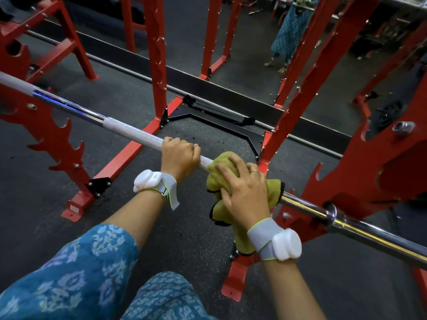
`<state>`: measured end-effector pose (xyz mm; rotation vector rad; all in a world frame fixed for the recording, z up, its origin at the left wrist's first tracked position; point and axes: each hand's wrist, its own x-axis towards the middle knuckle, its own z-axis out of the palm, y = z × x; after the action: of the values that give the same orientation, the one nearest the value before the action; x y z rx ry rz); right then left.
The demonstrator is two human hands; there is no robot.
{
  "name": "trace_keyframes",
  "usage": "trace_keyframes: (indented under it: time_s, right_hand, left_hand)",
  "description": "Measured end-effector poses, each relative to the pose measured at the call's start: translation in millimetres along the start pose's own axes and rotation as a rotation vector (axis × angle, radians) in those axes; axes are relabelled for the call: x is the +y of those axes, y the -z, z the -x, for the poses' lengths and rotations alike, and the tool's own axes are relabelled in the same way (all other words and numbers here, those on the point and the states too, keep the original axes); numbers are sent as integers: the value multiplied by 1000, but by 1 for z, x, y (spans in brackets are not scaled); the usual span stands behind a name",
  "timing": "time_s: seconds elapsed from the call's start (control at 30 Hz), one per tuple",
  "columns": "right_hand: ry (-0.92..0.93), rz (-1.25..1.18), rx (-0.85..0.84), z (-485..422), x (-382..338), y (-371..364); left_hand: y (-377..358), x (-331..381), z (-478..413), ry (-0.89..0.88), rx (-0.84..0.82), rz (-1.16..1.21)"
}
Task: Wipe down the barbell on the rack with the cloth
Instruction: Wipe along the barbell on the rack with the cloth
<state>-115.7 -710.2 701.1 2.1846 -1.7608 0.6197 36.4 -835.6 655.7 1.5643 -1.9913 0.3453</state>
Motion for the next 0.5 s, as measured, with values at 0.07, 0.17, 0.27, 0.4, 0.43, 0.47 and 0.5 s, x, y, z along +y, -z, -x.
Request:
trace_keyframes:
  time_s: [0.07, 0.17, 0.27, 0.4, 0.43, 0.47, 0.5]
  right_hand:
    - [-64, -25, 27, 10, 11, 5]
    - [-275, -35, 56, 7, 24, 12]
    - [-473, -78, 2, -13, 22, 11]
    - [-307, -4, -23, -25, -2, -1]
    - [-239, 24, -18, -21, -6, -3]
    - [-174, 43, -7, -16, -8, -5]
    - [-125, 41, 0, -9, -7, -6]
  left_hand:
    - [0, 1, 1, -1, -1, 9]
    - [1, 0, -1, 5, 19, 27]
    - [1, 1, -1, 1, 16, 26]
    - [1, -1, 0, -10, 15, 1]
    - [0, -1, -1, -14, 24, -2]
    - [0, -1, -1, -16, 27, -2]
    - [1, -1, -1, -17, 28, -3]
